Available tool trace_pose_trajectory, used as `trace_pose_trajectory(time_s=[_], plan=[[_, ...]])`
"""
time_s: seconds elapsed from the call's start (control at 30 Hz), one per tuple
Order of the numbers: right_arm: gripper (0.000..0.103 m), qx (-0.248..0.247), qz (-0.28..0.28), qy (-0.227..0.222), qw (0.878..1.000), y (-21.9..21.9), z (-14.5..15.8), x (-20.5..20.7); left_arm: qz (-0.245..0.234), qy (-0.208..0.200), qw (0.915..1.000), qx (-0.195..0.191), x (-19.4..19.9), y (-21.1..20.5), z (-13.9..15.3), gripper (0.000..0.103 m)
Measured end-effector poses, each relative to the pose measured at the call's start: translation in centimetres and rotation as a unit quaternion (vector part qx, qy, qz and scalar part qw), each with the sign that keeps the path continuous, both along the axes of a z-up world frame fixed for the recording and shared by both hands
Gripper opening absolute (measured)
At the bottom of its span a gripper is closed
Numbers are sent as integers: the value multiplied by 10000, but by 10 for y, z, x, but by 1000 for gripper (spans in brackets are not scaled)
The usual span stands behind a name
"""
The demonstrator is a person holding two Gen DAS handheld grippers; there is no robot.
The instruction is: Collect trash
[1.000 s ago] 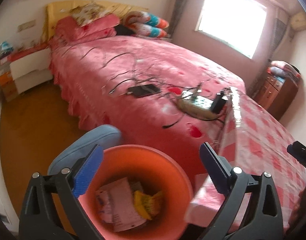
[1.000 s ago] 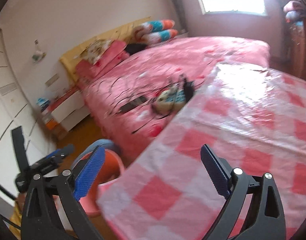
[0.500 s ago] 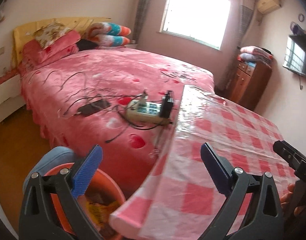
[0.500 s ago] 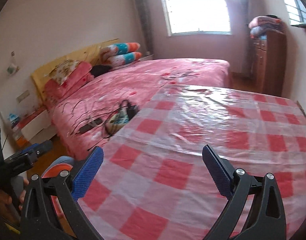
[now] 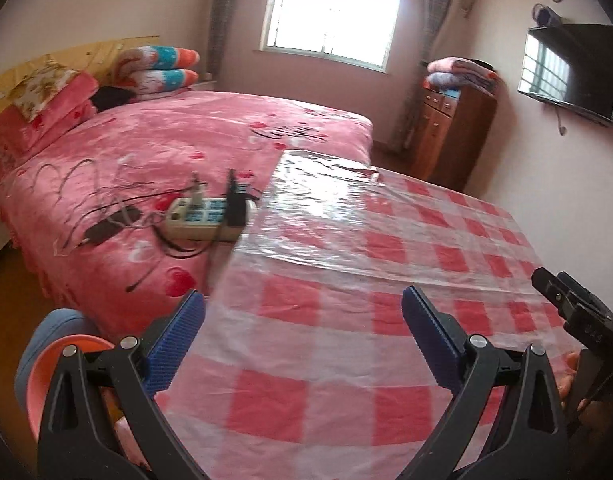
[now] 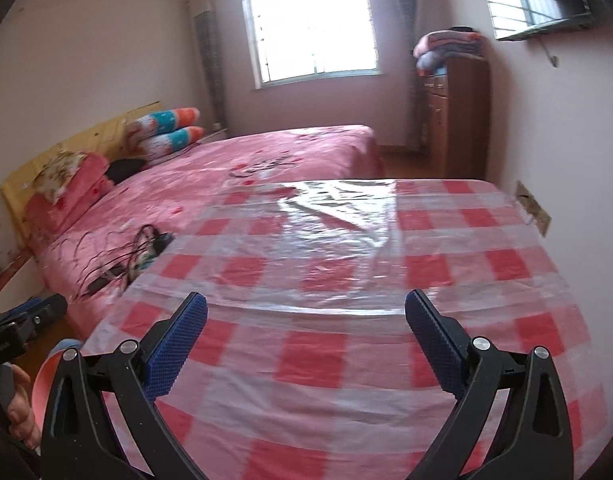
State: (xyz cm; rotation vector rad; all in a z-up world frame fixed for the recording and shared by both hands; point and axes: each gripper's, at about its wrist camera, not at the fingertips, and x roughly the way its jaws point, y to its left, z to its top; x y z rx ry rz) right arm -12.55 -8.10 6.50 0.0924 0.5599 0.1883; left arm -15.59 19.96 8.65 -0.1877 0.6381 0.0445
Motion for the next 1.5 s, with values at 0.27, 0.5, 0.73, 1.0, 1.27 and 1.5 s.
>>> trace_pose_trajectory(time_s=[0.27, 0.5, 0.73, 1.0, 1.27, 1.5], plan=[[98, 3, -649, -60, 9979, -55, -4, -2, -441, 24, 9990, 74, 19, -50, 5, 99], [98, -63, -1011, -65, 9948, -89, -14, -3, -680, 92, 9975, 187, 32, -88, 3, 99], [98, -86, -1166, -38, 9931, -107, -22, -2, -836, 171, 9959, 305, 44, -117, -1, 99], [98, -50, -1235, -86, 9923, -119, -24, -1, -817, 257, 9953, 446, 53, -137, -5, 99], [98, -52, -1238, -103, 9922, -122, -24, 0, -834, 319, 9944, 563, 57, -147, -10, 99], [98, -61, -1234, -127, 9923, -123, -24, 0, -891, 347, 9934, 630, 58, -154, -13, 99]])
